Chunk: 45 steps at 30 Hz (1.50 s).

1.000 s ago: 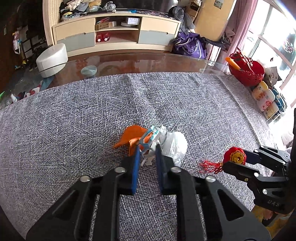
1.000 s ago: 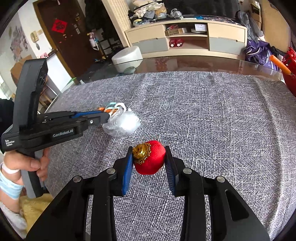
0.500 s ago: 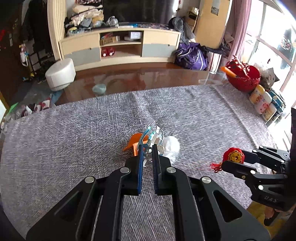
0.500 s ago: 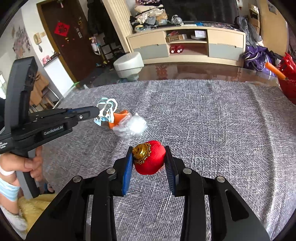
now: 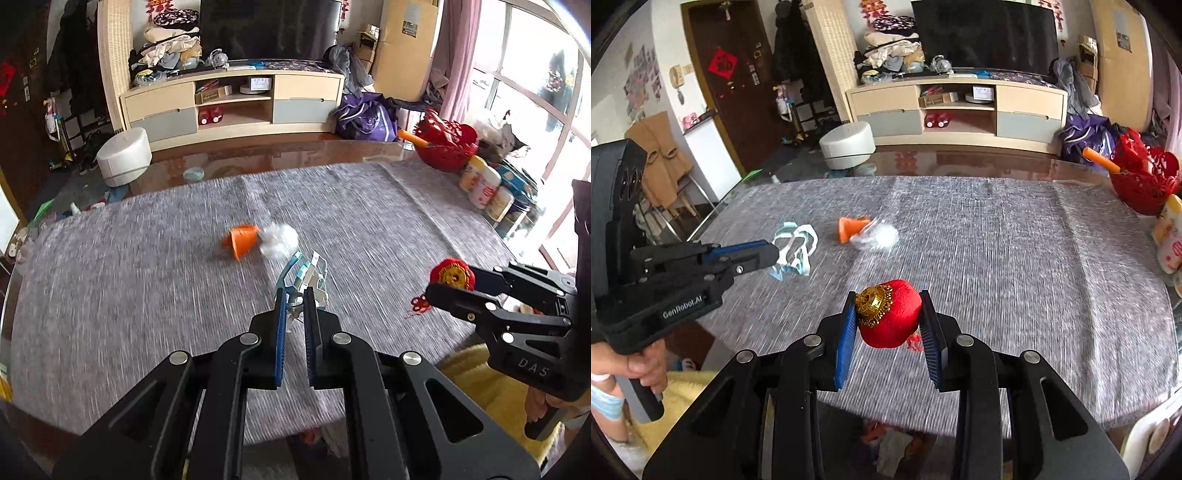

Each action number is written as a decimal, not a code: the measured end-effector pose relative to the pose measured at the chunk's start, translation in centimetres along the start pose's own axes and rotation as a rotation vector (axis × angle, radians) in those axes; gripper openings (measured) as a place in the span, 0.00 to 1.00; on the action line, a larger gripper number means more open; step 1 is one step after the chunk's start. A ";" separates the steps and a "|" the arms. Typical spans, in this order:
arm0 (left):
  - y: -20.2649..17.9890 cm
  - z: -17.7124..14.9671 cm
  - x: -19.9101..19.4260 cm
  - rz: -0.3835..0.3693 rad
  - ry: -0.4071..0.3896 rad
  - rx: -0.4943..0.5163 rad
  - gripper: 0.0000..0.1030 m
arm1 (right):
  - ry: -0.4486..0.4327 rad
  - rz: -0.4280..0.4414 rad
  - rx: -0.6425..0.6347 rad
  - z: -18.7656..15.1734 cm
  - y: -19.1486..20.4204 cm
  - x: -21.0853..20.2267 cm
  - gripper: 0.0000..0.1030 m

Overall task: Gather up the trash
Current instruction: 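Lower red ornament and plastic clip into the bin and open both tools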

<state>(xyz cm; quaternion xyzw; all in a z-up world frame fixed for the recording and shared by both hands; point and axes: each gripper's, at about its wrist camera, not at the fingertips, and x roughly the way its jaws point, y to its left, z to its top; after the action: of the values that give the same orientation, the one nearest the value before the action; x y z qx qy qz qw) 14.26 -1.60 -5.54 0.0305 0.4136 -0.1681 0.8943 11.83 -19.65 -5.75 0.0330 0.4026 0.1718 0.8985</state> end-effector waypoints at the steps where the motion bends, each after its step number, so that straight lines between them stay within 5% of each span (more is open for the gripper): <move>1: -0.3 -0.5 -0.4 -0.003 0.000 -0.002 0.07 | 0.001 0.000 -0.003 -0.4 0.2 -0.3 0.33; 15: -3.2 -11.0 -3.2 -0.071 0.073 -0.060 0.08 | 0.061 0.045 0.008 -7.6 3.0 -2.5 0.33; 30: -3.7 -21.9 3.2 -0.150 0.276 -0.178 0.08 | 0.272 0.052 0.135 -17.2 1.3 4.0 0.33; 45: -3.9 -24.4 5.5 -0.149 0.367 -0.195 0.13 | 0.364 0.053 0.214 -19.9 0.0 6.7 0.34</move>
<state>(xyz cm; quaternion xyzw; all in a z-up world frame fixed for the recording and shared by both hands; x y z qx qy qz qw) -1.49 -2.08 -25.35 -0.0568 0.5847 -0.1843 0.7880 1.41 -18.97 -23.93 0.1073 0.5731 0.1548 0.7975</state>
